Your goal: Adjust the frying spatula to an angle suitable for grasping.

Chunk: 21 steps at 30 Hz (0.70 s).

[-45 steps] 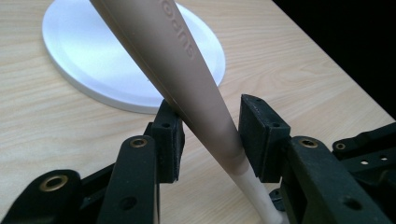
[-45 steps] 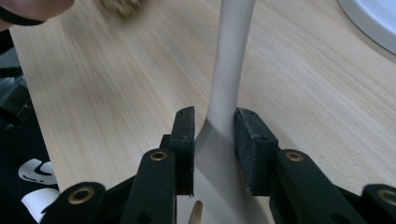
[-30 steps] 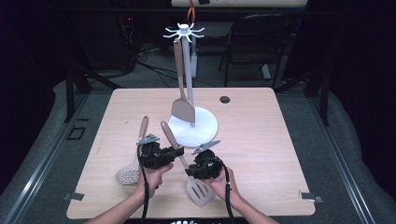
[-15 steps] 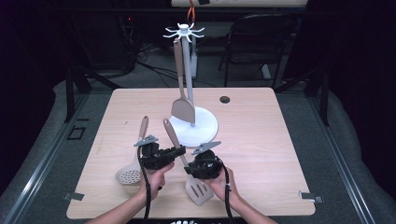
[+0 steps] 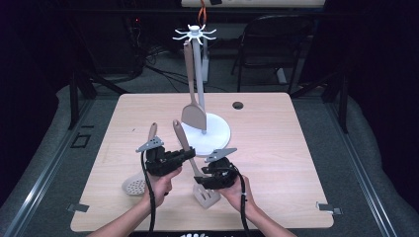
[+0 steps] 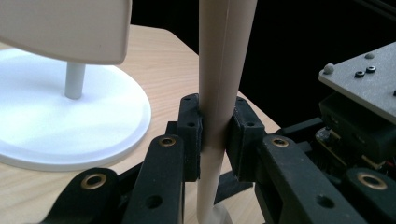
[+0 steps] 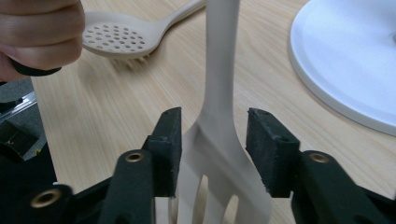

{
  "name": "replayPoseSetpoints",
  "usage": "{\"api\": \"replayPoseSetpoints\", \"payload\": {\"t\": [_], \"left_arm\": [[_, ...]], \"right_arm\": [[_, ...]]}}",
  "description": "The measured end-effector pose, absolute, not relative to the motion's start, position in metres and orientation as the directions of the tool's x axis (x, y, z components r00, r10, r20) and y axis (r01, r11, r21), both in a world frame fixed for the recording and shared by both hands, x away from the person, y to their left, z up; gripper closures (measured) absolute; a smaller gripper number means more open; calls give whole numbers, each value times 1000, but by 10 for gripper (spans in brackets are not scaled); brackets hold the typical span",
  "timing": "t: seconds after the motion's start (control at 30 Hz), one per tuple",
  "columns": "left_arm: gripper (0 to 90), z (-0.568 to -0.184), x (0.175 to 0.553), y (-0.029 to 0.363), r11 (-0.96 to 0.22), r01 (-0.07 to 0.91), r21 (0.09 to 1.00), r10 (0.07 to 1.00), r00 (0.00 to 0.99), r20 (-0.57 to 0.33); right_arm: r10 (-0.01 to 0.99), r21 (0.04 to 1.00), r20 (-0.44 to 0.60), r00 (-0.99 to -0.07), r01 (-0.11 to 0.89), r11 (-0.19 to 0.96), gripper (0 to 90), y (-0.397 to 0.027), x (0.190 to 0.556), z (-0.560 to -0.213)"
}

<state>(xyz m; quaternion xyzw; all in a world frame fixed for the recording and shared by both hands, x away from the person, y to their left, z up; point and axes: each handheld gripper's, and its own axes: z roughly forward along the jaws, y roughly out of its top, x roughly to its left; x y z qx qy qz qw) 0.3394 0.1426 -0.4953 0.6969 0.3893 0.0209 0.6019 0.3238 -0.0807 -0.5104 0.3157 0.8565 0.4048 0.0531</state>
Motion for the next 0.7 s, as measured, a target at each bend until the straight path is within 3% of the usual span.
{"api": "replayPoseSetpoints", "payload": {"t": [0.2, 0.4, 0.7], "left_arm": [[774, -487, 339, 144, 15, 480, 877, 581, 710, -398], [773, -479, 338, 145, -12, 442, 897, 597, 723, -348], [774, -469, 339, 148, -26, 401, 916, 635, 714, -294]], "right_arm": [[576, 725, 140, -805, 480, 494, 437, -86, 324, -505], [586, 693, 151, -796, 508, 511, 276, -95, 328, -501], [626, 698, 130, -769, 520, 493, 190, -122, 335, -493]]}}
